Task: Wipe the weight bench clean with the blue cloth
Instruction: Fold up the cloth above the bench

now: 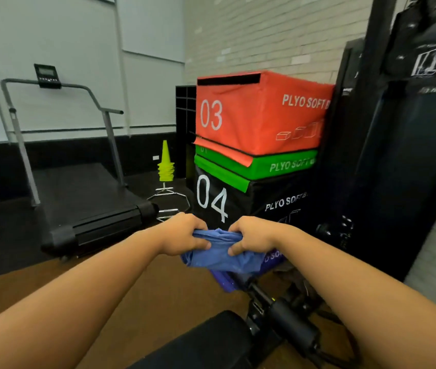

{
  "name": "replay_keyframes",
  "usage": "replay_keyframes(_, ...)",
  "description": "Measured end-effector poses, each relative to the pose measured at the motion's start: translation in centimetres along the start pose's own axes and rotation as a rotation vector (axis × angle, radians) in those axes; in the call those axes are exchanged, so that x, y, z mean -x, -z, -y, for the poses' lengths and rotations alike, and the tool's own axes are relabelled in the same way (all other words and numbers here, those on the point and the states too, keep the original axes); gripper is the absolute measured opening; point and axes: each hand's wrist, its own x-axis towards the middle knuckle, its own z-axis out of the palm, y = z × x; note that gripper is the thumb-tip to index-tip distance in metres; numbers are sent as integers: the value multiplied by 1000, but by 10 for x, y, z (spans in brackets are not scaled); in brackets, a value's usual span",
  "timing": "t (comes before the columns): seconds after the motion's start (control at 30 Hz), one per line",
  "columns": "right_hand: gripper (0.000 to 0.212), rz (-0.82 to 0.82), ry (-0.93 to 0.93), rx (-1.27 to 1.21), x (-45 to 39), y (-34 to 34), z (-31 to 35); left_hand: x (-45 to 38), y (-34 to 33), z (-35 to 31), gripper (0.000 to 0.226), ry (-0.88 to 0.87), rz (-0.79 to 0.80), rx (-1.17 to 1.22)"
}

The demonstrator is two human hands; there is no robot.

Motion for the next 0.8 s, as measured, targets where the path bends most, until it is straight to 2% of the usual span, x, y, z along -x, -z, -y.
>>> replay_keyframes(0.13, 30, -166, -89, -101, 43, 45, -14, -23, 31, -39, 2, -83, -92, 66)
replay_keyframes(0.2, 34, -257, -145, -71, 67, 63, -18, -36, 43, -61, 14, -125, -134, 72)
replay_keyframes(0.3, 42, -347, -204, -45, 102, 90, -26, -53, 59, -97, 14, -189, -237, 106)
replay_keyframes(0.37, 36, -364, -213, -87, 129, 108, -33, -62, 66, -118, 10, -219, -271, 144)
replay_keyframes(0.43, 18, -362, -217, -133, 161, 125, -41, -70, 71, -139, 9, -266, -284, 156)
replay_keyframes(0.53, 4, -394, -250, -177, 205, 146, -55, -79, 81, -178, 10, -392, -297, 154)
replay_keyframes(0.63, 11, -459, -348, -213, 238, 156, -70, -95, 87, -225, 9, -488, -302, 100)
replay_keyframes(0.8, 20, -727, -500, -231, 279, 146, -101, -132, 62, -319, 12, -500, -397, 177)
